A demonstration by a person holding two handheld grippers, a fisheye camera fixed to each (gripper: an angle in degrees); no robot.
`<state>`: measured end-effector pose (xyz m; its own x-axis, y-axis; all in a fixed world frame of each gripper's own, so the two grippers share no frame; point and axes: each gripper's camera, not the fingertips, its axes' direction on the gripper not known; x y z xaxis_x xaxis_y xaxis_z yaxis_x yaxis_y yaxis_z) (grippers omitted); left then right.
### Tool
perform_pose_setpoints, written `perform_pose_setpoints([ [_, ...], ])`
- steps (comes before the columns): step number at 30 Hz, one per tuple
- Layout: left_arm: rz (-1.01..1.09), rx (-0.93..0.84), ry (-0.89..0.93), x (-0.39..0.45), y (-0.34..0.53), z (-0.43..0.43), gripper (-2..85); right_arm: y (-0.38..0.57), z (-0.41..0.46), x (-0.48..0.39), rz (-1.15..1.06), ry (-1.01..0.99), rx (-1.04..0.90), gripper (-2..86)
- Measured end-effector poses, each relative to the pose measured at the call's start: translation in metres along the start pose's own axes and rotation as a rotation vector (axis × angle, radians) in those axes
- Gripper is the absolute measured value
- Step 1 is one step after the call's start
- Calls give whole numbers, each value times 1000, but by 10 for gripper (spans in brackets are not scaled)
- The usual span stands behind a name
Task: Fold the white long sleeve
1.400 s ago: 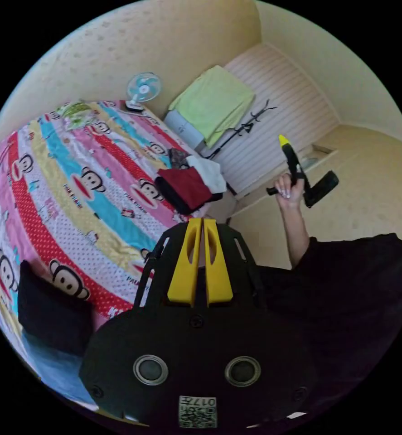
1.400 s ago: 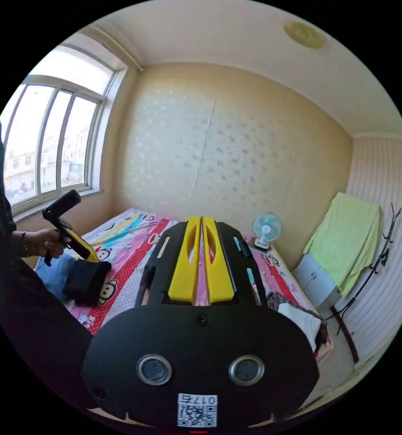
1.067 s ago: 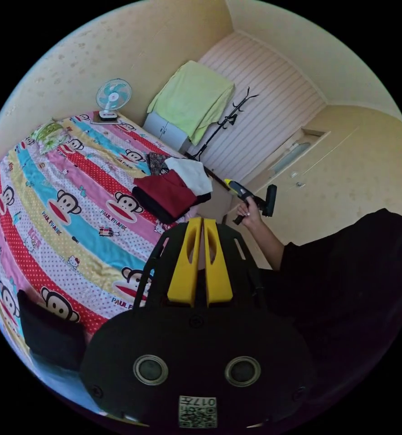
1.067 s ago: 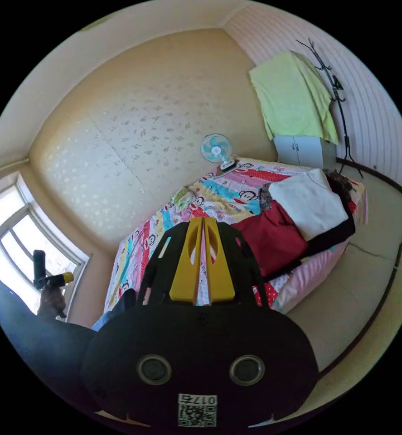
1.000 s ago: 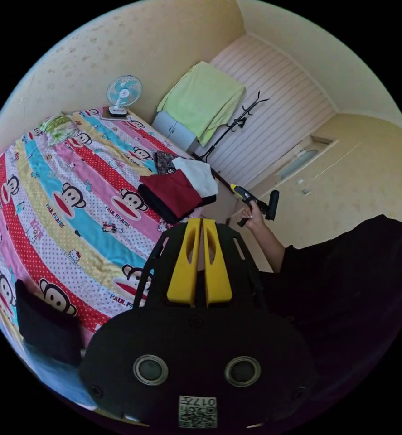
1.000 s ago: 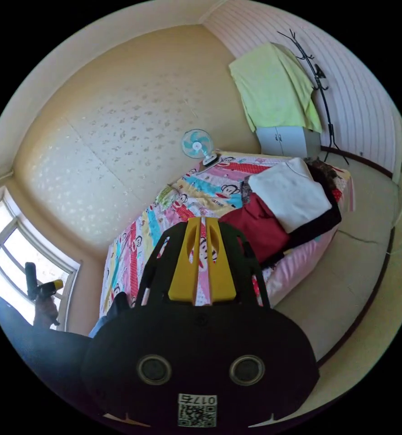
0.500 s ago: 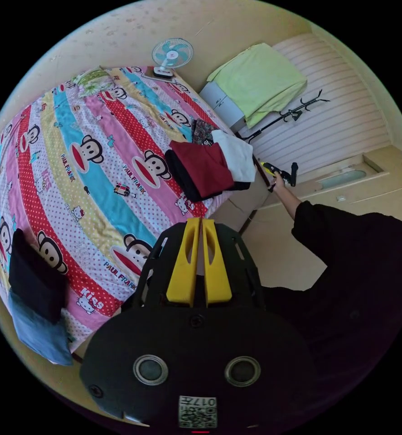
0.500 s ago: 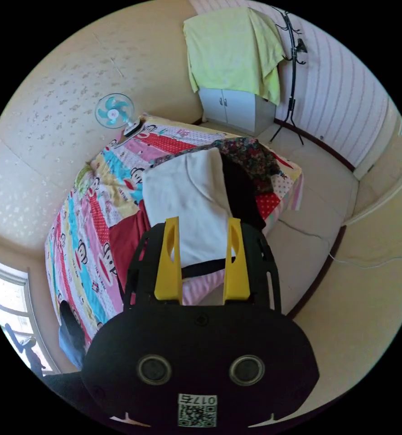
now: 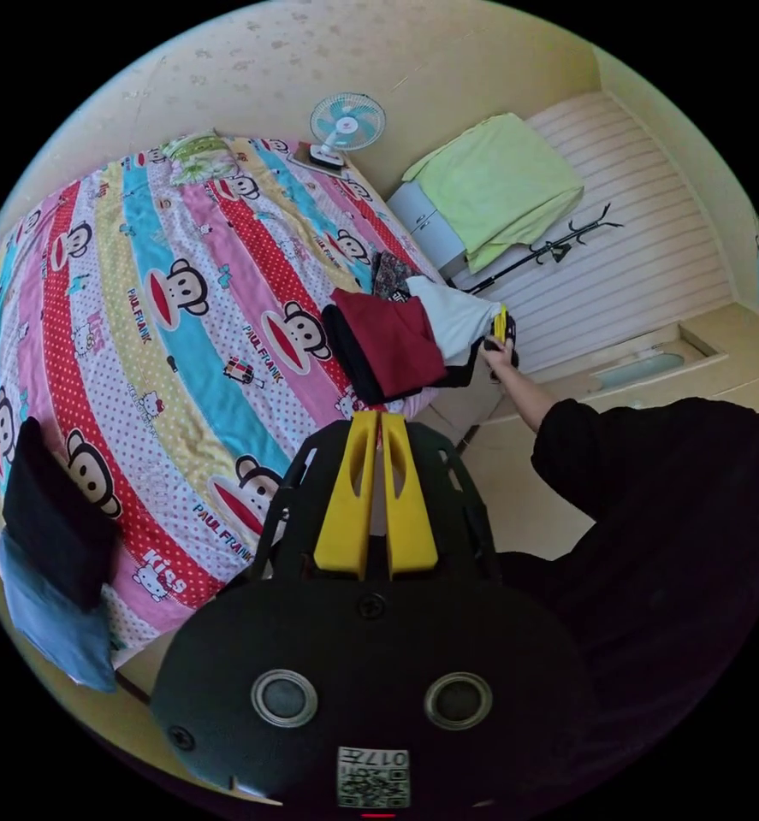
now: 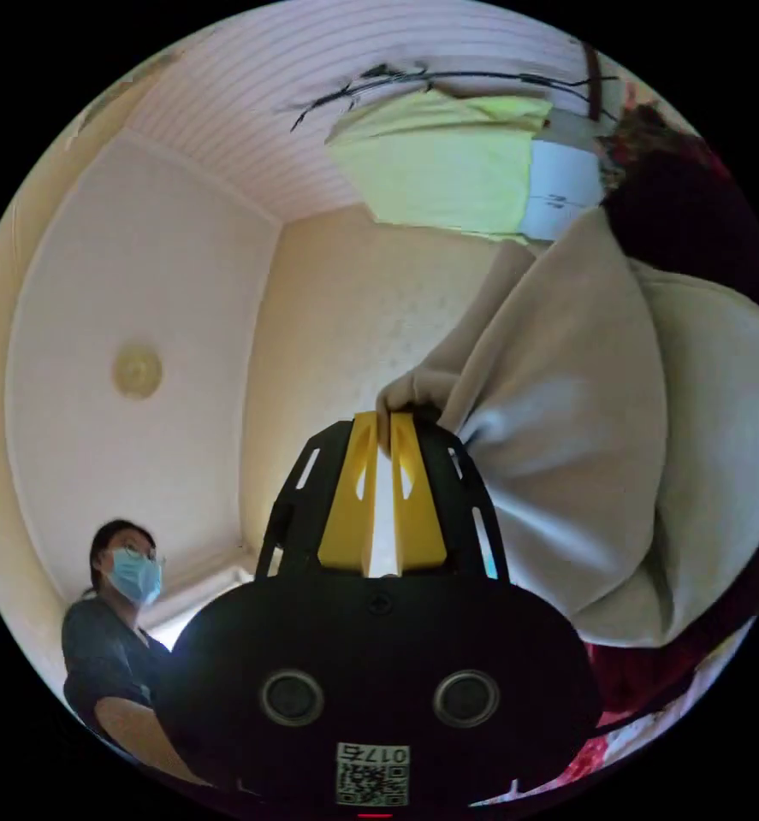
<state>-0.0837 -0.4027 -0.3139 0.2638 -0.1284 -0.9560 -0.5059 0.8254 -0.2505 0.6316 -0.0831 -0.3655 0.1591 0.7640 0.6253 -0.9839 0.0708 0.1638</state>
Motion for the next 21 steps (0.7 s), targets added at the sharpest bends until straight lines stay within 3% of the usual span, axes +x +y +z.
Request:
perform_pose_setpoints([
  [5,-13,148,97,-22,2,-46,-10,26,210,-134,-323,-300,-584,31],
  [8,14,216,106,-32,-2,-78,-8,102,284,-191,-355,-558,-778,31],
  [11,-2,265,73,-50,4,-108,-4,213,332,-212,-299,-658,-1031,31],
  [15,-172,287,15,-98,30,-134,5,392,354,-184,-232,-377,-1474,31],
  [17,-276,284,16,-123,46,-138,13,517,340,-154,-290,-145,-1868,31],
  [19,-416,247,12,-154,67,-136,33,587,320,-123,-310,36,-2117,31],
  [21,-513,200,-10,-175,80,-129,49,624,318,-91,-179,201,-2282,30],
])
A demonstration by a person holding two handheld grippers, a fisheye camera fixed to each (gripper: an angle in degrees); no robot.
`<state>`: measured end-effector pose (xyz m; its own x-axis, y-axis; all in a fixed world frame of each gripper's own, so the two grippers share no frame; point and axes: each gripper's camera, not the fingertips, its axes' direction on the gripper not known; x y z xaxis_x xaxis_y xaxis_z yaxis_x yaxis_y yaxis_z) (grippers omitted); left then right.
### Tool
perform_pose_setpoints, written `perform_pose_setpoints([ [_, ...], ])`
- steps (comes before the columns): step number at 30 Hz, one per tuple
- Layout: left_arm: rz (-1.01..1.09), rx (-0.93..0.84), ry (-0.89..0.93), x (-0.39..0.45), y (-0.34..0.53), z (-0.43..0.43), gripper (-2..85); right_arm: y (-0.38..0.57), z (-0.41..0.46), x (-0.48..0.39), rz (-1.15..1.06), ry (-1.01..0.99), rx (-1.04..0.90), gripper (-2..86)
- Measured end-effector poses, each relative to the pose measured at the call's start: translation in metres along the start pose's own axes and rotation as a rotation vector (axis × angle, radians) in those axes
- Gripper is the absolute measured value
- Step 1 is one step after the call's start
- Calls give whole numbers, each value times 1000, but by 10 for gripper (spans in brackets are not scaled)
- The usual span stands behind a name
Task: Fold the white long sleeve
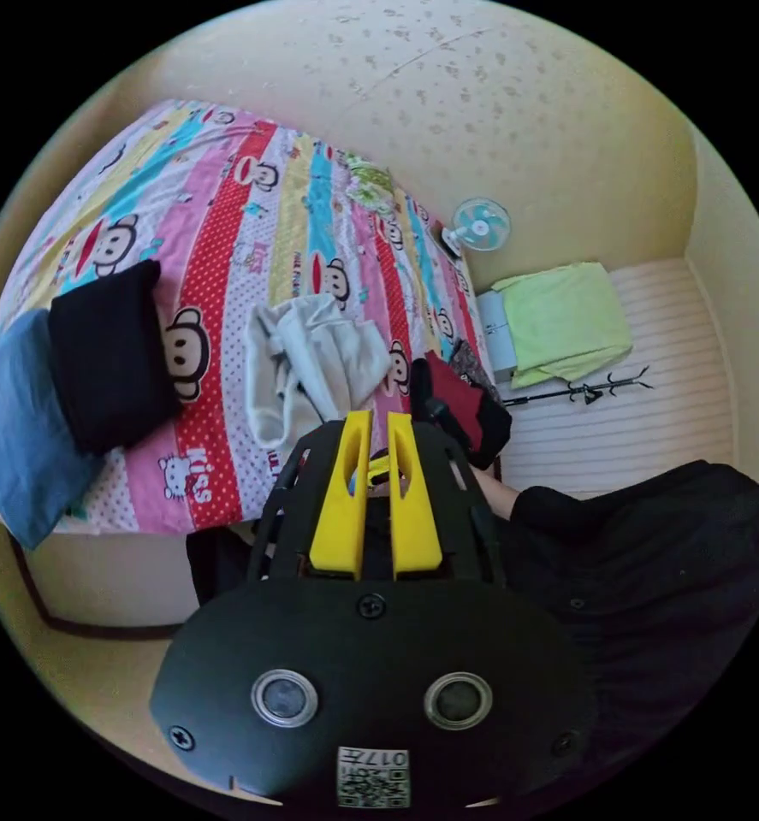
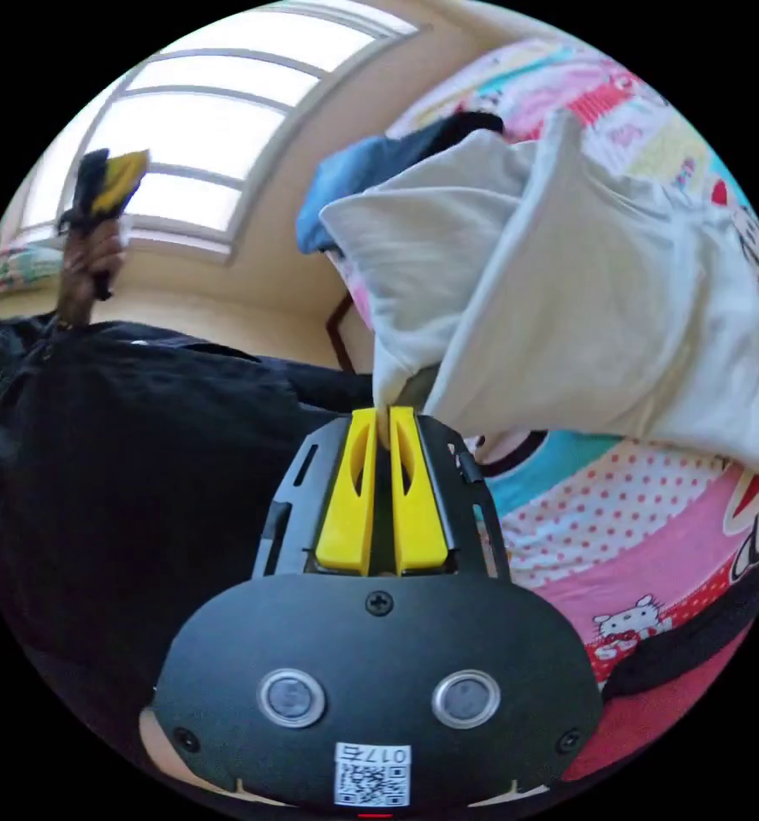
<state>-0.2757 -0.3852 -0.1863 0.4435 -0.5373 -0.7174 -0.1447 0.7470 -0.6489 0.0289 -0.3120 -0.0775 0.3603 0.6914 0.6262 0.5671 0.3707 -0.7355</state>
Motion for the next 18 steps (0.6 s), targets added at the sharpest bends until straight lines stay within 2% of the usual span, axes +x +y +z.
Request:
perform_pose_setpoints([
  [2,-78,-39,-39,-22,0,9,54,-28,3,25,95,-247,-127,30],
  [4,-151,-70,-73,-48,-3,22,57,-49,-23,31,104,-293,-73,38],
  [6,-180,-72,-90,-67,-9,34,58,-74,-61,30,85,-211,33,56],
  [8,-194,-94,-128,-88,-20,51,59,-117,-108,31,103,16,125,83],
  [10,-236,-158,-217,-123,-36,78,66,-157,-139,30,111,166,176,94],
  [13,-310,-228,-248,-166,-48,111,101,-227,-171,21,64,392,218,113],
  [15,-352,-238,-213,-186,-47,126,108,-270,-163,18,30,566,157,124],
  [18,-390,-182,-186,-200,-36,137,108,-324,-110,27,-40,795,-72,132],
])
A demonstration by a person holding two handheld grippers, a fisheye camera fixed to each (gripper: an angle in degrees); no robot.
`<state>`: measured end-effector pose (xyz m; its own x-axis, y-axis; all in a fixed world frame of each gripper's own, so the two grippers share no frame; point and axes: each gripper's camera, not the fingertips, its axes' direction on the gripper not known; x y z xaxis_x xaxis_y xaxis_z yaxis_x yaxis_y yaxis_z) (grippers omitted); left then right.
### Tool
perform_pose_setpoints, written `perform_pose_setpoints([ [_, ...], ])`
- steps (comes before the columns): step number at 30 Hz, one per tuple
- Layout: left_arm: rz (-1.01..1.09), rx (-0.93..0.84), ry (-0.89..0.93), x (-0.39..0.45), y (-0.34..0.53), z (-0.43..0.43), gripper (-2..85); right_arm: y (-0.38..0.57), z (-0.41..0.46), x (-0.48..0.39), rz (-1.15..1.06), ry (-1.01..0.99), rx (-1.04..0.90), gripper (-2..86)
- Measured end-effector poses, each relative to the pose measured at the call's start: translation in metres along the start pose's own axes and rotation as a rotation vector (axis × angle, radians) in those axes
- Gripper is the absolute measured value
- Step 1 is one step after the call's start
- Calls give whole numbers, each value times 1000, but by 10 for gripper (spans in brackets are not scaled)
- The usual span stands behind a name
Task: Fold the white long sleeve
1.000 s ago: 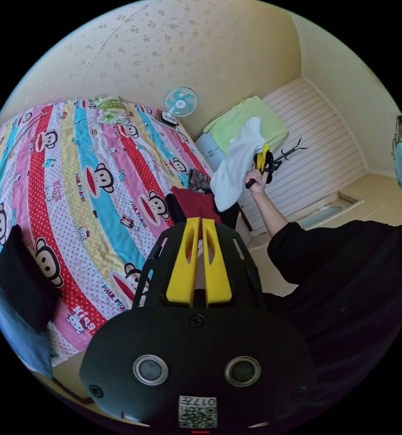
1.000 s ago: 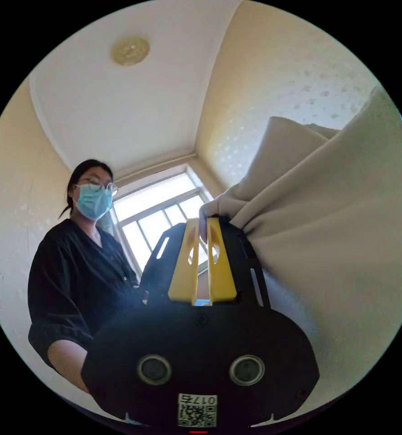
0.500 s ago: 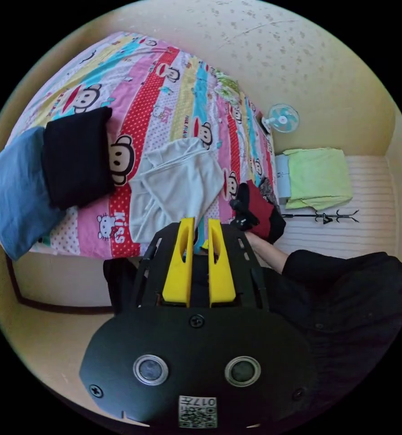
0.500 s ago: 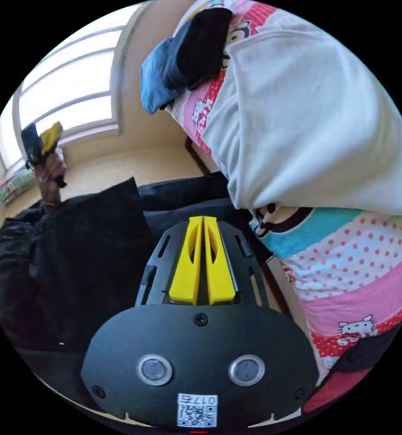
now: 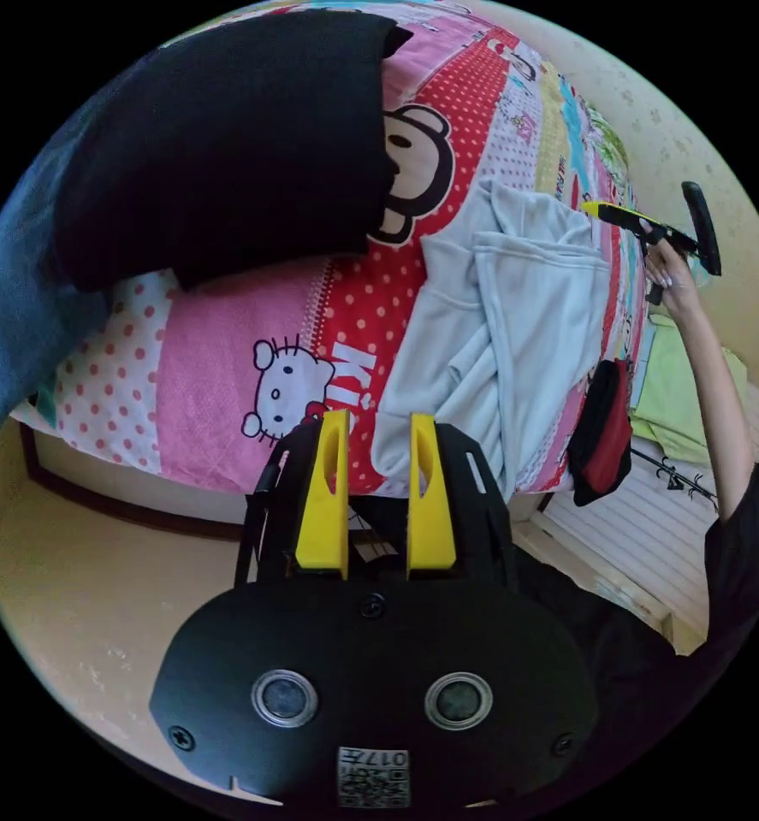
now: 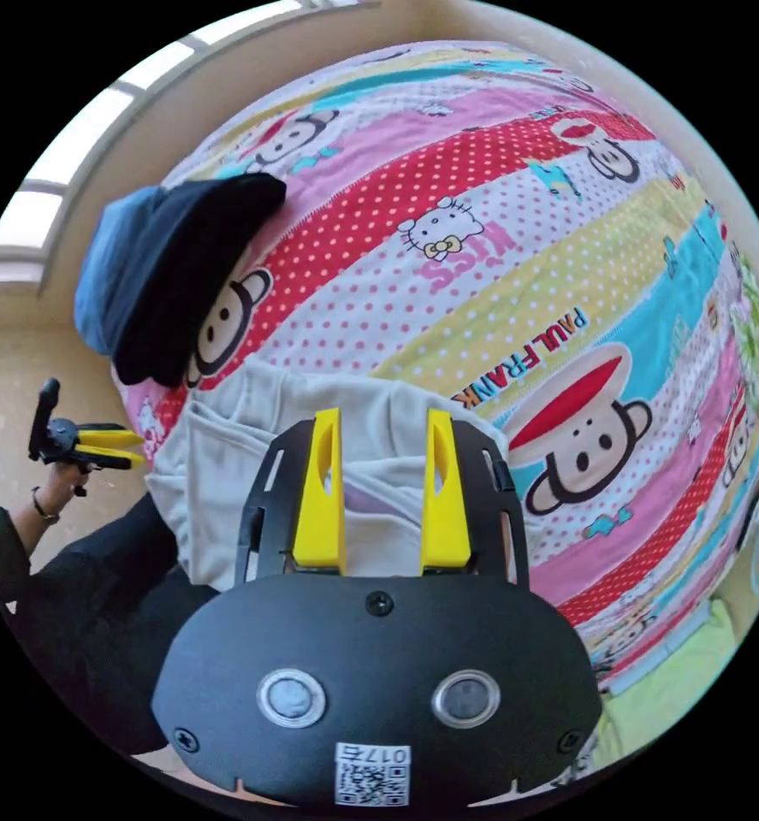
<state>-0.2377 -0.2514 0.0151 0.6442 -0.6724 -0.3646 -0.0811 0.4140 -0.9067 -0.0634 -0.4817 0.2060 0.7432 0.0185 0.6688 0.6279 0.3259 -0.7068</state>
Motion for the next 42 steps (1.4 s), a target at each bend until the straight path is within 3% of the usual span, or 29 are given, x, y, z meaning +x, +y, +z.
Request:
perform_pose_setpoints([
  [2,-43,33,53,-8,6,8,107,-18,46,-23,-30,171,-143,134],
  [6,-160,124,137,-20,29,7,98,-11,54,-50,50,228,-83,125],
  [10,-111,-25,251,-14,39,16,47,6,64,-91,-89,211,-226,66],
  [13,-48,-51,342,-5,53,-13,30,34,55,-129,-181,322,-274,44],
  [16,-3,71,388,-5,86,-83,9,90,1,-158,-65,461,-59,34],
  [23,197,331,552,10,160,-236,-6,327,-140,-246,478,431,481,25],
  [29,555,596,670,36,217,-385,-7,473,-228,-326,703,476,1018,23],
  [35,810,777,607,80,288,-466,-7,545,-268,-373,654,417,1367,23],
  [39,1013,803,729,70,334,-490,-7,586,-273,-402,619,398,1473,22],
  [42,1070,837,681,64,370,-502,-7,618,-279,-417,506,357,1549,22],
])
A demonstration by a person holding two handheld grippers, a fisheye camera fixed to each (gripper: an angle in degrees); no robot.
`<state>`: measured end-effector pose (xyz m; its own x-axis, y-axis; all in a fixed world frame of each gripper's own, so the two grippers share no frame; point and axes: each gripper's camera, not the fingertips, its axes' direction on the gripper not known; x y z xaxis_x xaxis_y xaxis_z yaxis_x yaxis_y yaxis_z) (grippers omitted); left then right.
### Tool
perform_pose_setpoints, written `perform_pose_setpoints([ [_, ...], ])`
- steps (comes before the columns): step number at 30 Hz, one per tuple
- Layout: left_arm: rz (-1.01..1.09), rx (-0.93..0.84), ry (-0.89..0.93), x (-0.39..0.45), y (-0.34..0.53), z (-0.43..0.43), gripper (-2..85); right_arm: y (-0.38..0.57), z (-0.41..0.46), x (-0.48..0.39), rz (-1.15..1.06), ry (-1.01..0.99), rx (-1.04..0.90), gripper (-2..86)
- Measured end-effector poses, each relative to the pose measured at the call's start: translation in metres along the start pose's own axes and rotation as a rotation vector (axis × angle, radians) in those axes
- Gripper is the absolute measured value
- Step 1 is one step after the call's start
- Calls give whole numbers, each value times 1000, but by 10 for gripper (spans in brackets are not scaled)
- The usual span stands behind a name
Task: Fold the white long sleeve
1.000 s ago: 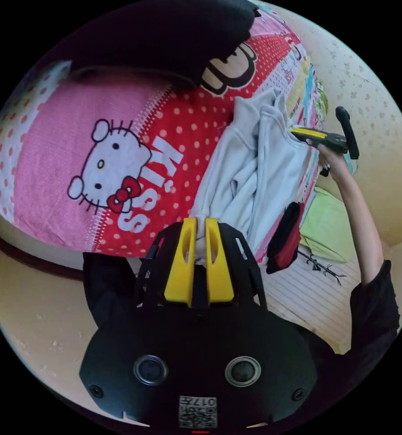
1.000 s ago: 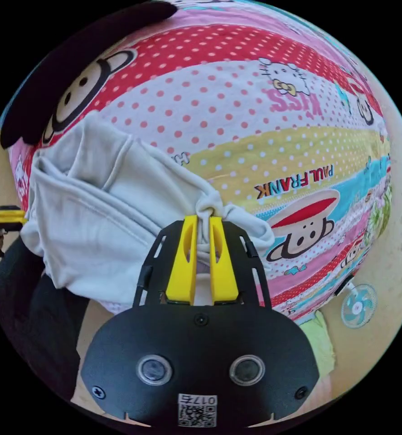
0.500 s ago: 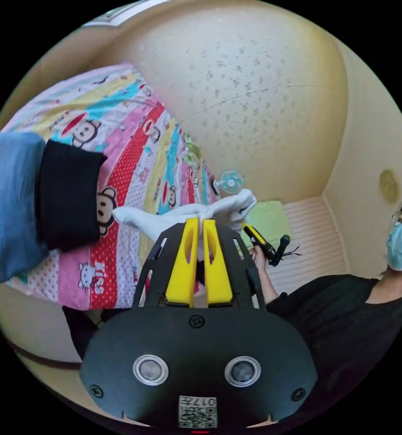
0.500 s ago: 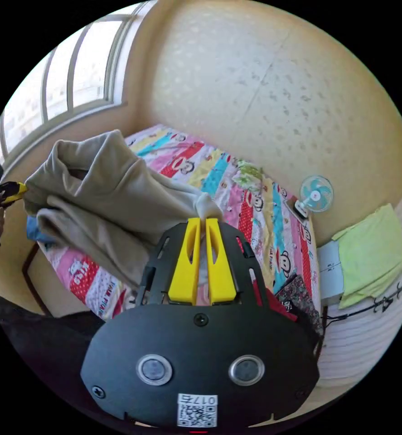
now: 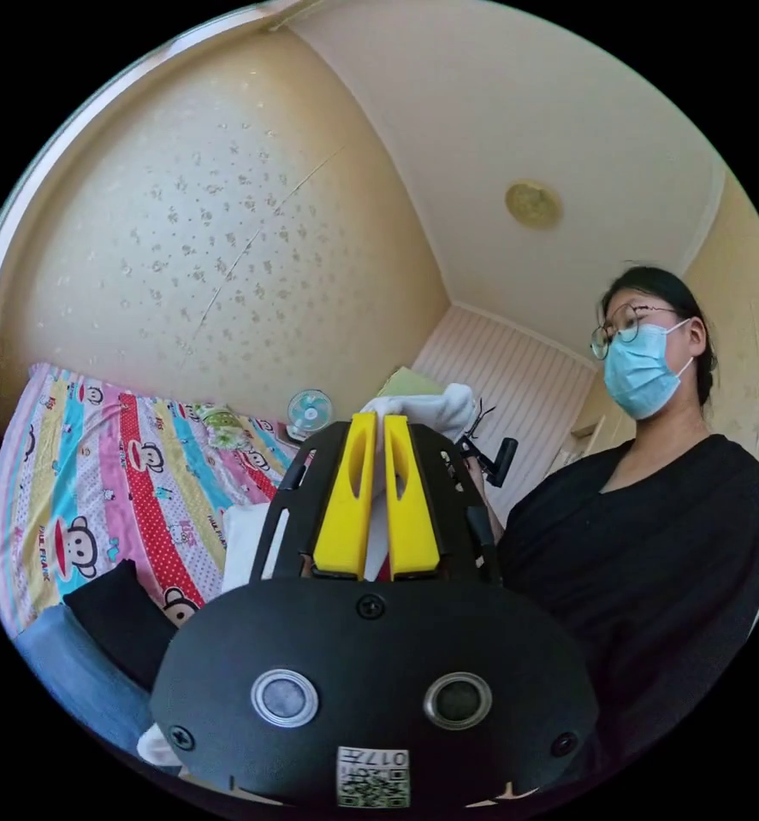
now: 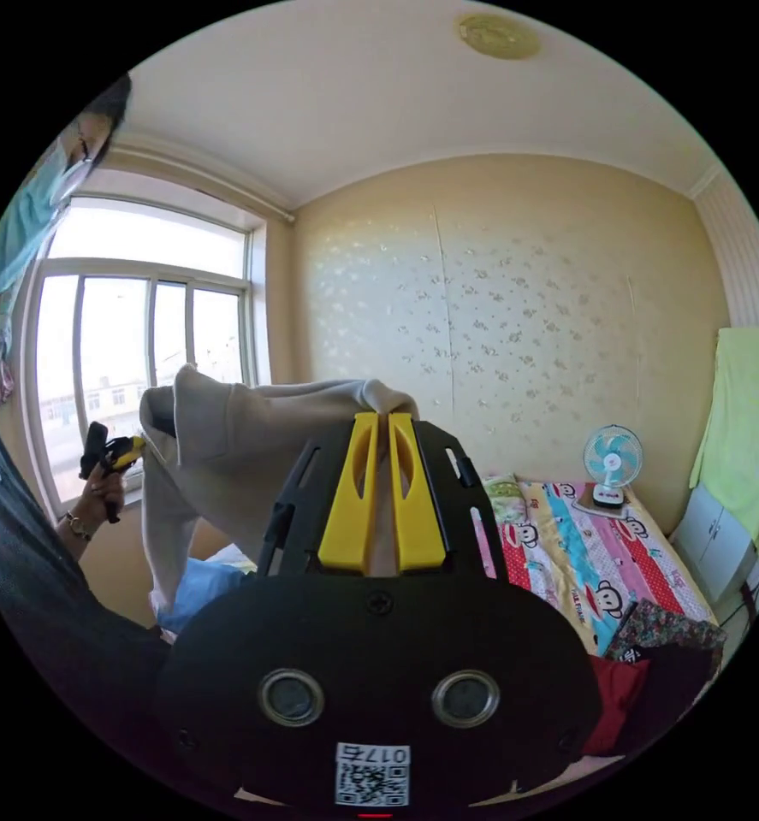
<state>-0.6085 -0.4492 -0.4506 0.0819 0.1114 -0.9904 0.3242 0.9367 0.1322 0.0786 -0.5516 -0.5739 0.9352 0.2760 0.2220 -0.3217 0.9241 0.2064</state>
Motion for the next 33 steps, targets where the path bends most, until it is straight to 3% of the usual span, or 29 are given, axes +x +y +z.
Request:
perform_pose_setpoints([
  [6,-13,10,-97,30,-23,0,-3,-29,-10,15,-3,-38,-11,25],
  [10,-41,-61,-163,-8,-48,45,1,-37,58,45,-23,70,-132,27],
  [15,-348,-435,-431,-171,-26,158,16,24,256,140,44,35,-593,35],
  [17,-454,-574,-549,-226,12,196,28,106,346,190,168,19,-888,40],
  [19,-557,-696,-592,-261,67,221,48,169,376,210,246,20,-1115,42],
  [23,-678,-782,-653,-269,147,218,77,269,344,213,427,-61,-1273,50],
  [25,-737,-826,-774,-271,192,200,92,306,319,211,504,-47,-1360,50],
  [27,-828,-785,-826,-277,218,179,113,334,296,213,575,-18,-1457,49],
  [33,-1194,-574,-665,-318,292,159,132,338,246,256,924,82,-1419,46],
])
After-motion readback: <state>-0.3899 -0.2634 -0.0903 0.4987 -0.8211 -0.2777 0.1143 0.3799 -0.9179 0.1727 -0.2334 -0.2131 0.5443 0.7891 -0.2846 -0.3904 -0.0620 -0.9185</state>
